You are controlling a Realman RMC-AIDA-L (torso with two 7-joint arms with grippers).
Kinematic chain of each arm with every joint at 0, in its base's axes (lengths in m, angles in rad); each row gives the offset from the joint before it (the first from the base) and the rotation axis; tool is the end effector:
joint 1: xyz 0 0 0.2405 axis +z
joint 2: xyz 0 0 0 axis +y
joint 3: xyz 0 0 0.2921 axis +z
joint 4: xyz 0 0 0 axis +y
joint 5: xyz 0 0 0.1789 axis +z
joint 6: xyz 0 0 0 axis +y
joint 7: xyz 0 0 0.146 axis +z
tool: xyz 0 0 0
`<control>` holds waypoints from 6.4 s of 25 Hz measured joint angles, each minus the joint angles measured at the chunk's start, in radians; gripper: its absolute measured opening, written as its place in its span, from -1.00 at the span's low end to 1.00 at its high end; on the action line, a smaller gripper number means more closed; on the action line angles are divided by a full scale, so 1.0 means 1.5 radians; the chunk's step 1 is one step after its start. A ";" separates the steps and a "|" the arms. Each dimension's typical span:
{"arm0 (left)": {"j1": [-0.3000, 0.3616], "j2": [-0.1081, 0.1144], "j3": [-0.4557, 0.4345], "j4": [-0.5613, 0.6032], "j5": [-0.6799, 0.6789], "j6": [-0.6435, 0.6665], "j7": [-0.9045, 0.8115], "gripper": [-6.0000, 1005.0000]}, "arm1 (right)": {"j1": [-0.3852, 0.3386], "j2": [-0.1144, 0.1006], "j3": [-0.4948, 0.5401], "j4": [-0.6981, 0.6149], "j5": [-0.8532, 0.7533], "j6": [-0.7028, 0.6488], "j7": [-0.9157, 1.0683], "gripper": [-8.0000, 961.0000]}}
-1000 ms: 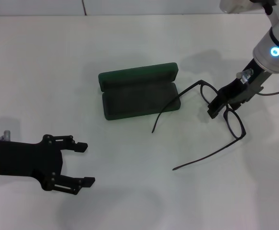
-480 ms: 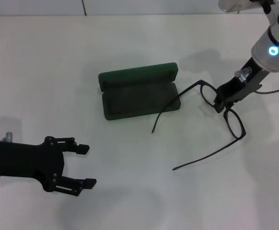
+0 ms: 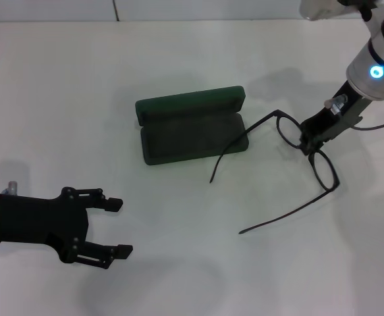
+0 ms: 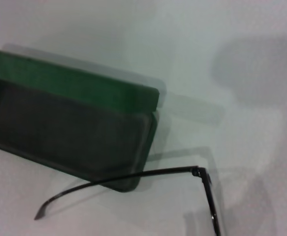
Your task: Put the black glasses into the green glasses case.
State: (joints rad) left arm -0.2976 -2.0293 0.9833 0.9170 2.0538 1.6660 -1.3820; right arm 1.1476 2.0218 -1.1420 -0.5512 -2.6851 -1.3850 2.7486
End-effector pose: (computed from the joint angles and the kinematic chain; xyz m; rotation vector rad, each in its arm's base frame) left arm -0.3153 0.2496 -0.0083 -2.9721 -0.4941 -0.3153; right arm 0.1649 0.4259 -0.0451 -2.4325 1.3278 -0.5837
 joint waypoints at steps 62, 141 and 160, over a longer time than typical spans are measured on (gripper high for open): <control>-0.175 -0.037 -0.022 -0.279 -0.129 0.018 0.048 0.68 | -0.274 -0.005 0.181 -0.024 0.724 -0.060 -0.750 -0.85; -0.240 -0.037 -0.024 -0.300 -0.231 0.103 0.031 -0.98 | -0.294 -0.006 0.014 0.049 0.738 -0.183 -0.807 -0.85; -0.233 -0.025 -0.026 -0.303 -0.240 0.129 0.030 -0.97 | -0.393 -0.111 0.150 0.048 0.726 -0.164 -0.818 -0.84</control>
State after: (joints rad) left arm -0.6467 -2.0673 0.9449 0.4628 1.6932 1.8588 -1.3377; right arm 0.5584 1.8548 -0.9171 -0.4797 -1.5955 -1.6314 1.5217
